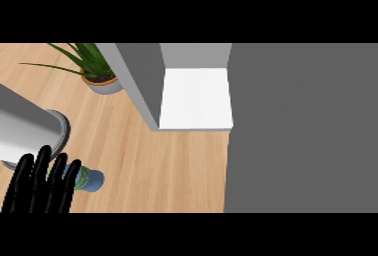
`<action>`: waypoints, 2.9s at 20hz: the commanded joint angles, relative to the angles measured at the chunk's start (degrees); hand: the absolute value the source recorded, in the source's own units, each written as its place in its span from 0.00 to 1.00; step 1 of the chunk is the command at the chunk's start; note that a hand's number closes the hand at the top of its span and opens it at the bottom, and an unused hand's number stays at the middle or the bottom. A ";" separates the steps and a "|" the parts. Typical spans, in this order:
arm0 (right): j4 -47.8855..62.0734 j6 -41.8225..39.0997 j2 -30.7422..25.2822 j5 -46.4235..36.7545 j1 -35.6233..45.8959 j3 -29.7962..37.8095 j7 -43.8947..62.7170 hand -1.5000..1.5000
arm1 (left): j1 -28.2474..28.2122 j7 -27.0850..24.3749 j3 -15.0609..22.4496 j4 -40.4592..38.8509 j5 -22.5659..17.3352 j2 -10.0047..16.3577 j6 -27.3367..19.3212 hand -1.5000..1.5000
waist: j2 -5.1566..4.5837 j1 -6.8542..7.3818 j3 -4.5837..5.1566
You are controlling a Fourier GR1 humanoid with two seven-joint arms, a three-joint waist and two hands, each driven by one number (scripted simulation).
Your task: Pick up the bottled water, place it into the cabinet and close the cabinet
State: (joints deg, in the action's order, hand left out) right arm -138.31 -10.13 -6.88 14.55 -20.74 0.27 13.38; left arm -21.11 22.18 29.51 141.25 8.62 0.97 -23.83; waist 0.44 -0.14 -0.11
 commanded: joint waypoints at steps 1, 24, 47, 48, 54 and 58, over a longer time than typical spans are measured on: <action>-10.01 -0.06 0.14 7.02 -5.14 1.13 3.94 0.00 | -1.44 2.00 2.08 7.95 8.09 1.86 -1.76 0.00 | 0.14 -0.29 0.00; -11.07 -3.91 0.47 12.08 -10.27 4.98 1.89 0.00 | -8.08 -3.32 1.90 6.94 7.23 8.96 -15.40 0.00 | 0.27 -0.15 0.07; -12.76 -10.17 -0.42 16.01 -19.02 8.38 -4.64 0.00 | -6.95 -24.87 -23.23 -24.77 -19.35 12.20 -2.30 0.00 | -0.10 -1.09 0.34; -10.46 -11.14 -1.76 18.85 -18.10 11.13 -5.81 0.00 | -5.46 -25.40 -24.17 -25.27 -19.61 11.95 -2.27 0.00 | -0.16 -1.01 0.26; -9.89 -12.95 -1.26 19.53 -20.84 11.74 -8.60 0.00 | -2.44 -27.84 -28.54 -33.39 -22.21 11.66 -0.23 0.00 | -0.22 -1.17 0.19; -7.67 -14.60 -2.14 19.15 -20.56 12.02 -10.25 0.00 | 1.64 -32.62 -32.21 -45.44 -25.05 12.01 4.21 0.00 | -0.32 -1.29 0.24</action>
State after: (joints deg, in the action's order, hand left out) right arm -137.20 -24.47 -8.75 23.19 -38.08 10.65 0.22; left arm -22.79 -7.49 0.05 104.25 -14.45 13.02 -22.31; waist 0.18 -1.27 0.14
